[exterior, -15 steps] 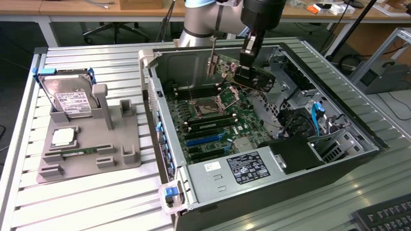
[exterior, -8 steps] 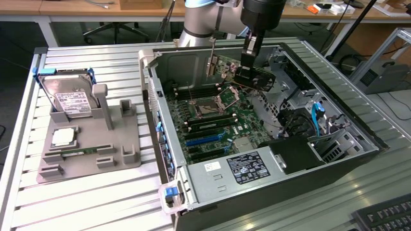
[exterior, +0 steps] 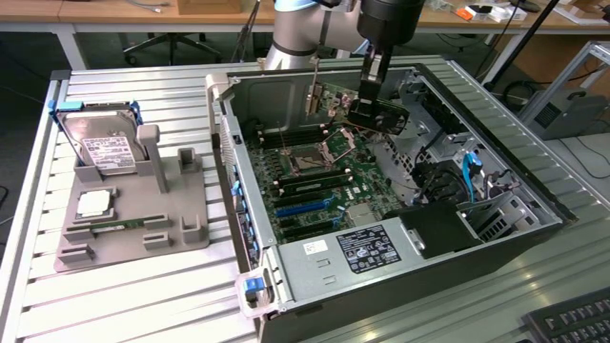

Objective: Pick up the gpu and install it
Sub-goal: 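Insert the gpu into the slot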

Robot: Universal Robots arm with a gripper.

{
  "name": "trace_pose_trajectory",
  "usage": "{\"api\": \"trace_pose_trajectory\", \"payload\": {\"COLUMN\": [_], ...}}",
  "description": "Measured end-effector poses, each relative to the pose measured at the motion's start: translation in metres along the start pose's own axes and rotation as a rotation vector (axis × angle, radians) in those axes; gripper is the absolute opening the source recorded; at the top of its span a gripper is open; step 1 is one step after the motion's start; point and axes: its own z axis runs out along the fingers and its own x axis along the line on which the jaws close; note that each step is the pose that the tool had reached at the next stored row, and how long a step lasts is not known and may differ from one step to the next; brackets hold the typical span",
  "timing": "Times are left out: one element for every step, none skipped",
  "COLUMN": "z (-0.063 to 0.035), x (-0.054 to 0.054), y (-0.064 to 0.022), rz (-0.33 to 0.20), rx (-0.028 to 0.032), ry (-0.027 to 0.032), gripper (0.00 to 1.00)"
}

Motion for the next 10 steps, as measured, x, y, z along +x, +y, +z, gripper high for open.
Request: {"api": "trace_pose_trajectory", "payload": {"z": [0.0000,0.0000,0.0000,0.0000,0.0000,0.0001,0.0001,0.0001,0.0001,0.0001], "x": [0.0000,0.0000,0.0000,0.0000,0.0000,0.0000,0.0000,0.0000,0.0000,0.0000], "y": [0.0000,0.0000,0.0000,0.0000,0.0000,0.0000,0.0000,0.0000,0.0000,0.0000], "rz": [-0.006,-0.011,-0.015,-0.020,-0.025,-0.031,-0.035,-0.043,-0.051,-0.056], "rx": [0.0000,-0.0001,-0.0001,-0.0002,-0.0002,-0.0003,-0.0003,-0.0004,-0.0004,-0.0004], "ry": [-0.0003,-0.0007,-0.0009,-0.0012,-0.0015,-0.0019,-0.0022,-0.0025,-0.0030,-0.0032], "gripper": [0.27,0.27,0.27,0.27,0.27,0.27,0.27,0.27,0.27,0.27]}}
